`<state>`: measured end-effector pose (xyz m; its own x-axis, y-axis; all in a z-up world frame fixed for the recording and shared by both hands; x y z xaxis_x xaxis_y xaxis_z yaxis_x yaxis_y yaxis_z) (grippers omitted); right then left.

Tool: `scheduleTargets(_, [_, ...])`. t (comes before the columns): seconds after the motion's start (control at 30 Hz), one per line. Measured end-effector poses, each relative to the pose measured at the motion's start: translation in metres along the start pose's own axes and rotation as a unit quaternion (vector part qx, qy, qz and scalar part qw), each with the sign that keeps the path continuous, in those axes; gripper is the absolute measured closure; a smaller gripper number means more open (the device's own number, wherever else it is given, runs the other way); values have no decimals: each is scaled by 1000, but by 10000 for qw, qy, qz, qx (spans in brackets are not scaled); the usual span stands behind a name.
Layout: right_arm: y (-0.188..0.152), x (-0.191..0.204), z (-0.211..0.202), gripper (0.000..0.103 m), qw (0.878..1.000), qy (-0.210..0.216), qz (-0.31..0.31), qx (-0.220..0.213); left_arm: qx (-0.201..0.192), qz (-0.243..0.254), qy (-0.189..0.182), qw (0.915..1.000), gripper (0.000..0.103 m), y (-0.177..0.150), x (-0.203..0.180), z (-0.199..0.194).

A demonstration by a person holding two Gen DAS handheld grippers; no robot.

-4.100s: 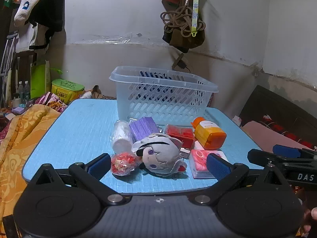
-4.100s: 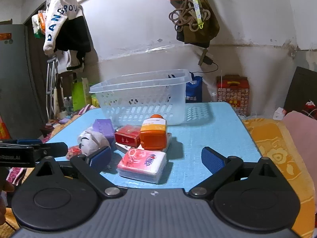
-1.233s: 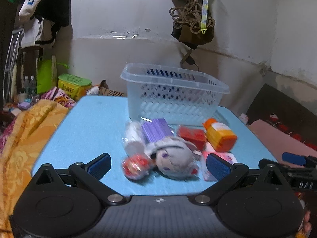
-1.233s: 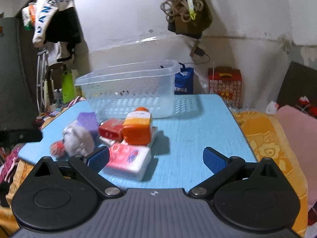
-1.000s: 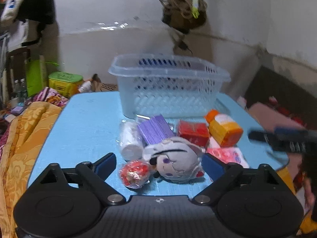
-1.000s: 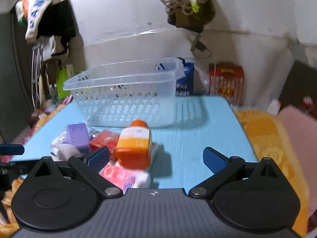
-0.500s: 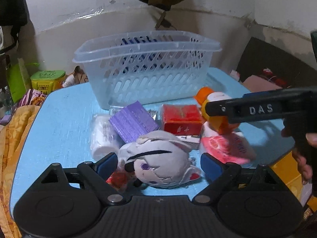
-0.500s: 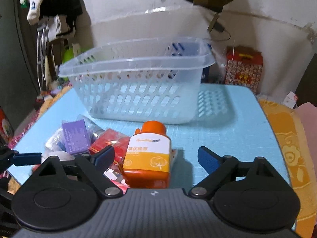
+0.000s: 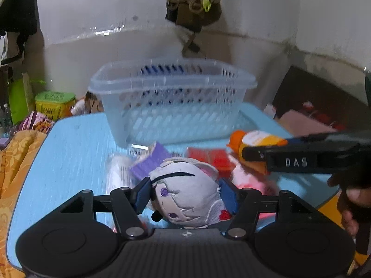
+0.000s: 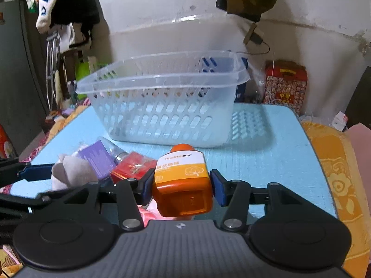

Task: Organize objects
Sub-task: 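Grasp the white plush doll with the left gripper while the right gripper grasps the orange bottle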

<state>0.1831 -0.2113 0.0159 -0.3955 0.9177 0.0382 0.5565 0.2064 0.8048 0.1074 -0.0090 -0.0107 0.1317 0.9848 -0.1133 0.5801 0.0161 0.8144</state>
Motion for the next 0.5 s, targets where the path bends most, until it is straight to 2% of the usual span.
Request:
scheduleTargets(0.1, [-3, -2, -8, 49, 9999, -32, 7, -95, -110, -20, -133, 9998, 37, 3, 0, -6])
scheduleTargets(0.27, [-5, -7, -12, 49, 9997, 23, 182, -157, -195, -23, -163, 9997, 37, 6, -3, -7])
scheduleTargets(0.5, [-5, -6, -24, 49, 9991, 15, 192, -370, -513, -209, -262, 9981, 37, 12, 1, -20])
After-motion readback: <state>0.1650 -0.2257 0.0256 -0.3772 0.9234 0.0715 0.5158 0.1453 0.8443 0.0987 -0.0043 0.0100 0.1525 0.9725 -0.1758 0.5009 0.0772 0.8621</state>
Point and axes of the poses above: each gripper's, at about its wrist camera, not at the fingertips, and z roughly the way its jaws point, x to its left, y to its top, the point moved 2 cm from there along z, roughly the way its jaws point, and after that the axes turned 3 degrees about -z, right-handed, at the moved point
